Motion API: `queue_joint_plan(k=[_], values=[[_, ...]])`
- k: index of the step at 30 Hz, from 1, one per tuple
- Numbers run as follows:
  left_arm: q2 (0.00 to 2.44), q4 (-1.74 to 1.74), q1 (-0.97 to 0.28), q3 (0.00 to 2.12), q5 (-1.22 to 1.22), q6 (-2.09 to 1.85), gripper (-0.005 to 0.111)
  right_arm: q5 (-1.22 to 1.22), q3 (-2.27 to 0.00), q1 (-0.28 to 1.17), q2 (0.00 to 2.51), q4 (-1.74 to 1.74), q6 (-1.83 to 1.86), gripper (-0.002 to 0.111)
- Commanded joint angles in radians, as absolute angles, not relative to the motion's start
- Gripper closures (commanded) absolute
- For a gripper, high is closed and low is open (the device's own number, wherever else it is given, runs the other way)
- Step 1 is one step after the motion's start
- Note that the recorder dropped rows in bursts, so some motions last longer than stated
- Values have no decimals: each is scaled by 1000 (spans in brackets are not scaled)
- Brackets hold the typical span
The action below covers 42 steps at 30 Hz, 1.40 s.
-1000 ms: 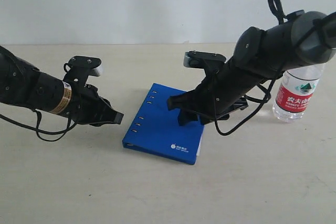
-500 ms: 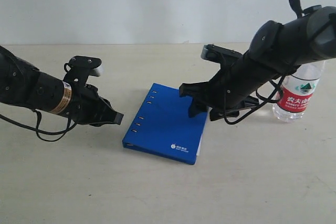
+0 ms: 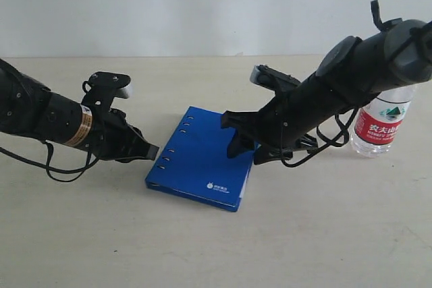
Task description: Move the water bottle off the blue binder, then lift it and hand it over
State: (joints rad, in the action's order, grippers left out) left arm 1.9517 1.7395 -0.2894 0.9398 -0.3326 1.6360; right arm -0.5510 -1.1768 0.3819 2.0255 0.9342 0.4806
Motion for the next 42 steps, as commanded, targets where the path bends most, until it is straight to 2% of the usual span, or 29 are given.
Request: queue_joint_plan(k=[1,13,22,25,30,36,38,40,42], values=[[1952,1744,-290,944,-341,1630,91,-595,-1179,379,2022,1062,622,60],[1952,1744,-290,944,-341,1630,91,-586,-1179,379,1951,1093,686,60],[1952,1744,-290,944,-341,1630,91,-626,-1179,379,2027,1269,769,60],[1952,1744,-290,944,-338,1630,91,-658,-1179,381,2035,1359,846,70],[1933,1744,-288,944,-277,1668,91,-597,-1179,381,2035,1380,873,109],[1860,1744,-241,942,-340,1725,90,-586,-1179,381,2035,1347,877,108],[1847,1744,-211,942,-400,1736,84,-613,-1179,372,2032,1335,877,108],[1847,1744,-185,942,-436,1744,71,-622,-1179,358,2025,1317,877,108],[1864,1744,-168,942,-440,1772,52,-618,-1179,349,2011,1292,873,108]])
